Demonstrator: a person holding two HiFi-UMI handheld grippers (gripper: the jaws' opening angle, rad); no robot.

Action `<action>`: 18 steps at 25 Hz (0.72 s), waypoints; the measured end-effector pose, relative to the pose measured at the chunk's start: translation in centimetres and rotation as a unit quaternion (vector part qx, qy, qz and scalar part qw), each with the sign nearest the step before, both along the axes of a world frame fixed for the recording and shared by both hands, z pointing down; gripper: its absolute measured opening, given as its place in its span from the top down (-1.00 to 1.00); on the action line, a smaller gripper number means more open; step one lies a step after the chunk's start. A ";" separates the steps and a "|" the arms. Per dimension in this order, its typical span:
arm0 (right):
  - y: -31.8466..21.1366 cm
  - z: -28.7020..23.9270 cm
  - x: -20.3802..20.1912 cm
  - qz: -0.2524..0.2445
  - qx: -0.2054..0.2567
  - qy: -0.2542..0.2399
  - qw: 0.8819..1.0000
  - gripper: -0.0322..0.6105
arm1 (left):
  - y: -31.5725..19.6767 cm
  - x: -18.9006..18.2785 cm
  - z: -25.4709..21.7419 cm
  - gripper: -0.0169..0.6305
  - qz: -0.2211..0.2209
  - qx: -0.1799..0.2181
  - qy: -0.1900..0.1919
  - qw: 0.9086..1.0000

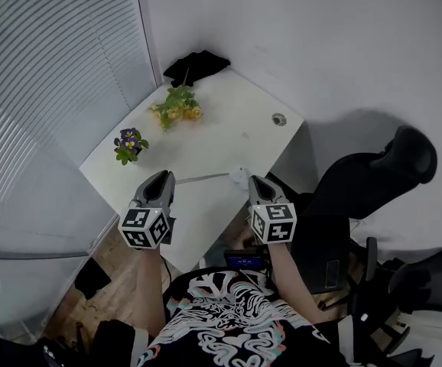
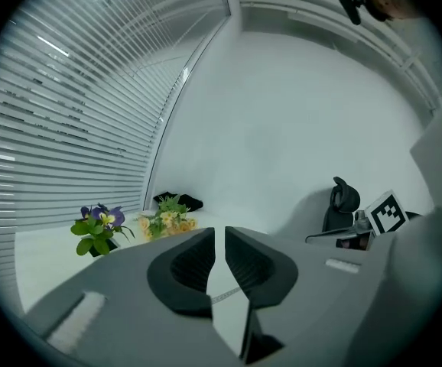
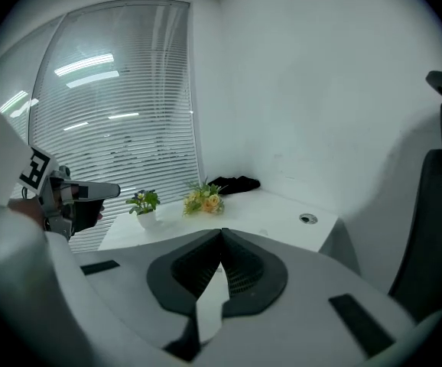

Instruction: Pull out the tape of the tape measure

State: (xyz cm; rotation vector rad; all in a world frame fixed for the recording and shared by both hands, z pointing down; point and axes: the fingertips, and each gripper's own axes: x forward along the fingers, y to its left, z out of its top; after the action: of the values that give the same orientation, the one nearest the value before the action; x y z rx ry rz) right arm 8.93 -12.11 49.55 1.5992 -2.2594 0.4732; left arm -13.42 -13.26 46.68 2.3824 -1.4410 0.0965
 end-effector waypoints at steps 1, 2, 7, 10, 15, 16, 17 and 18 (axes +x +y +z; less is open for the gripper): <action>0.1 -0.2 -0.2 -0.002 0.002 -0.006 1.000 0.89 | 0.1 0.1 -0.4 0.84 0.001 0.003 0.001 1.000; 0.2 -0.4 -0.3 -0.002 0.004 -0.011 1.000 0.89 | 0.3 0.2 -0.8 0.88 0.000 0.008 0.000 1.000; 0.4 -1.1 -0.9 -0.013 0.015 0.001 1.000 0.89 | 0.7 -0.6 -2.2 0.93 -0.025 0.031 -0.004 0.999; 0.4 -1.4 -1.0 -0.014 0.020 0.006 1.000 0.89 | 0.7 -1.0 -2.3 0.94 -0.033 0.030 -0.004 0.999; 0.5 -1.3 -1.3 -0.023 0.020 0.017 0.999 0.89 | 0.8 -0.6 -2.0 0.94 -0.025 0.029 -0.017 0.999; 0.5 -1.3 -1.3 -0.022 0.020 0.016 0.999 0.89 | 0.8 -0.5 -2.0 0.94 -0.023 0.029 -0.021 0.999; 0.5 -1.4 -1.2 -0.022 0.021 0.016 0.999 0.89 | 0.8 -0.4 -2.0 0.94 -0.021 0.029 -0.022 0.999; 0.5 -1.4 -1.2 -0.023 0.021 0.016 0.999 0.89 | 0.8 -0.3 -2.0 0.94 -0.020 0.029 -0.022 0.999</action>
State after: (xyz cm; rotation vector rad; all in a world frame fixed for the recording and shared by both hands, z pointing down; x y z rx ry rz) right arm 7.68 -11.60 48.14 1.5597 -2.2916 0.3865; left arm -13.70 -12.50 44.70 2.4097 -1.5303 0.0983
